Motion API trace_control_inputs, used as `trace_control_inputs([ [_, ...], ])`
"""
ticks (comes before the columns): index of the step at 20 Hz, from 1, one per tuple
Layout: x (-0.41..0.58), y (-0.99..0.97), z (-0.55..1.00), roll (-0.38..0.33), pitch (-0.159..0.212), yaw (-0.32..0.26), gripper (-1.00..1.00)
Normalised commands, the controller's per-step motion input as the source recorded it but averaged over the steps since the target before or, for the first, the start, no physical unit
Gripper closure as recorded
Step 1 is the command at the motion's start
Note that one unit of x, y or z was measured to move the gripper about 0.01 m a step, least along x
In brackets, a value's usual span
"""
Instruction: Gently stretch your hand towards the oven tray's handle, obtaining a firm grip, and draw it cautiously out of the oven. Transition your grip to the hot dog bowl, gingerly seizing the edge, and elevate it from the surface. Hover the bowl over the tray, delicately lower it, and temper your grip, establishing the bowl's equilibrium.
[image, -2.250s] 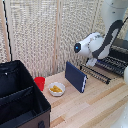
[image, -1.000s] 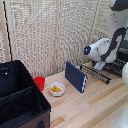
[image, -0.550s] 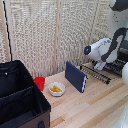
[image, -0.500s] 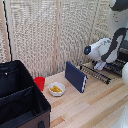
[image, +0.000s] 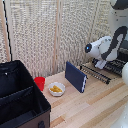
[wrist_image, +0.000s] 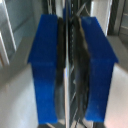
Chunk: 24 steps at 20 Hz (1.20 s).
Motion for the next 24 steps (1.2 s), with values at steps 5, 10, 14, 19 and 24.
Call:
trace_control_inputs([
  [5, 0.000, 0.48, 0.02, 0.167, 0.000, -0.114, 1.00],
  [10, 0.005, 0.77, -0.04, 0.002, 0.000, -0.159, 1.00],
  [14, 0.006, 0.84, -0.04, -0.019, 0.000, -0.129, 1.00],
  [19, 0.000, 0.87, -0.05, -0.021, 0.000, -0.106, 1.00],
  [24, 0.000, 0.46, -0.01, -0.034, 0.002, -0.035, -1.00],
])
